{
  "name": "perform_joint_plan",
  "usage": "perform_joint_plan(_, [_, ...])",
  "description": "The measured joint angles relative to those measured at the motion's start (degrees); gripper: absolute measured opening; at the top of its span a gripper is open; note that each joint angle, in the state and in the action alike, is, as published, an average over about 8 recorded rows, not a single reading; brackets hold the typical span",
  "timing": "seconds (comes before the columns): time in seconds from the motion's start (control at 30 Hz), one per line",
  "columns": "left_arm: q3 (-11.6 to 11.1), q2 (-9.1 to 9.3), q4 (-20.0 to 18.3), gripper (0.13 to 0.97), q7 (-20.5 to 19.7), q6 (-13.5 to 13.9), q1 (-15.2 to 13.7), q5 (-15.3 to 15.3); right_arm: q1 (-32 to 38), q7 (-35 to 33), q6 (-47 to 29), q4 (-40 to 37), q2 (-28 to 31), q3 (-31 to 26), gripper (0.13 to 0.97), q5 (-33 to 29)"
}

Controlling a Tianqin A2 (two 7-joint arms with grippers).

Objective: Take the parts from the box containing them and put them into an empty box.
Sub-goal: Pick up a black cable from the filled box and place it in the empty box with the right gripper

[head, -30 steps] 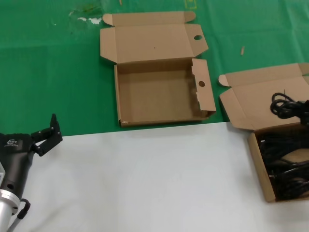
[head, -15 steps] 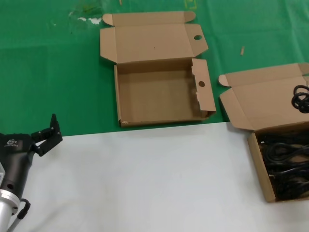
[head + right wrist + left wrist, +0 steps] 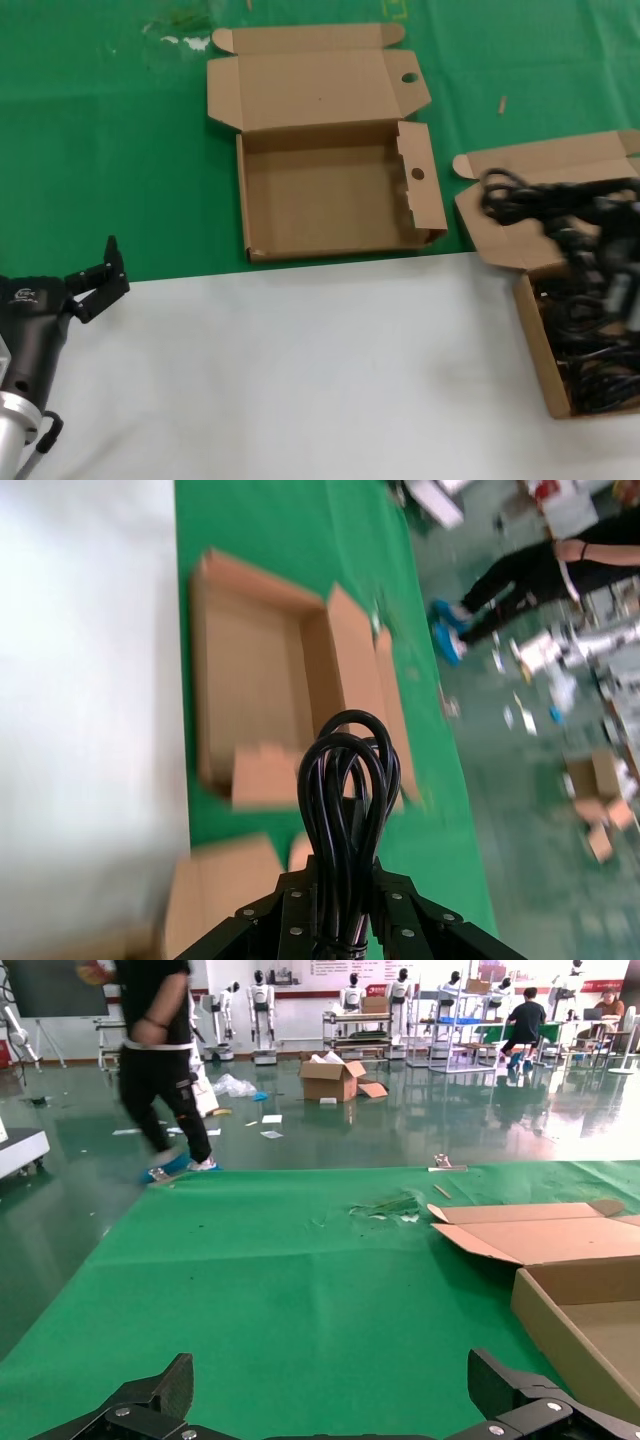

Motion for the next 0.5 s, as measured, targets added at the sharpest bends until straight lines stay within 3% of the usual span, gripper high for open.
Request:
perform_joint_plan(0.27, [0.0, 0.0, 0.0, 0.966, 0.0, 0.0, 0.0, 0.0, 16.1, -4.7, -1.3, -7.8, -9.3, -16.1, 0.222, -4.5])
perform_joint_plan(0.5, [0.0, 0.0, 0.0, 0.966, 0.0, 0.0, 0.0, 0.0, 28.6, -11.0, -0.2, -19.3, -17.5, -26.2, 0.222, -6.0])
